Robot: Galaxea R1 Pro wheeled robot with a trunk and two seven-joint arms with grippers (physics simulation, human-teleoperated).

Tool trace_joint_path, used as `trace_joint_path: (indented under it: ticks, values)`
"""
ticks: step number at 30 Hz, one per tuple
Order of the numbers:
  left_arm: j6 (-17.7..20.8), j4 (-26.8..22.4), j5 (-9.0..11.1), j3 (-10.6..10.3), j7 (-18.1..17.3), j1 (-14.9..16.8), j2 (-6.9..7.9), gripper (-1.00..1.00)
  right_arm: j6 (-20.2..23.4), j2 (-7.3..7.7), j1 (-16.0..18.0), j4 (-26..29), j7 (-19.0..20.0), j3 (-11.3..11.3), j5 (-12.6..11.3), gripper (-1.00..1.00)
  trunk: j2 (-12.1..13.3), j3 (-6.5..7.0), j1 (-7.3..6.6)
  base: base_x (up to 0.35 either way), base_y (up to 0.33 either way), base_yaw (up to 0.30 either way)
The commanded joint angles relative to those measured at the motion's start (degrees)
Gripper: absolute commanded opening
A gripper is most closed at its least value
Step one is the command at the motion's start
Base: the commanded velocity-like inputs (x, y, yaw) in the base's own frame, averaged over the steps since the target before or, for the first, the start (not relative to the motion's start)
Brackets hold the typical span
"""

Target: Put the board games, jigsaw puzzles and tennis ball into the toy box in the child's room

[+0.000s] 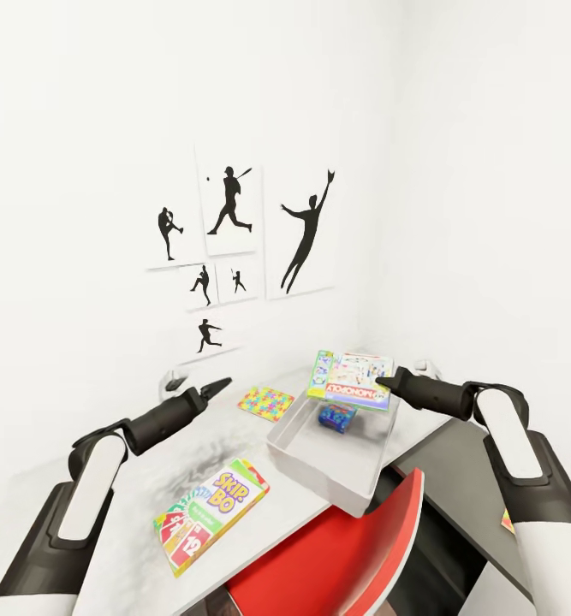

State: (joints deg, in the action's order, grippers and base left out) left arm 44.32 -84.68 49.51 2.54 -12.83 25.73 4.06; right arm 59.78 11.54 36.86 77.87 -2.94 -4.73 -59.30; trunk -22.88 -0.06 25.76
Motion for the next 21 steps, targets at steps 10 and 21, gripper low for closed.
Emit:
trace_joint_path:
  ticks: [10, 21]
  values:
    - [0.3, 0.2, -0.1, 2.6, -0.2, -0.3, 0.06, 1.00, 0.2, -3.40, 0.1, -3.0, -10.4, -0.5, -0.4, -1.00, 0.0, -0.03, 0.02, 0.000, 0.000, 0.000]
    - [0.3, 0.3, -0.1, 3.0, 0.0, -0.3, 0.07, 1.00, 0.2, -8.52, 0.1, -6.2, -15.4, -0.8, -0.4, -1.00, 0.0, -0.03, 0.02, 0.000, 0.000, 0.000]
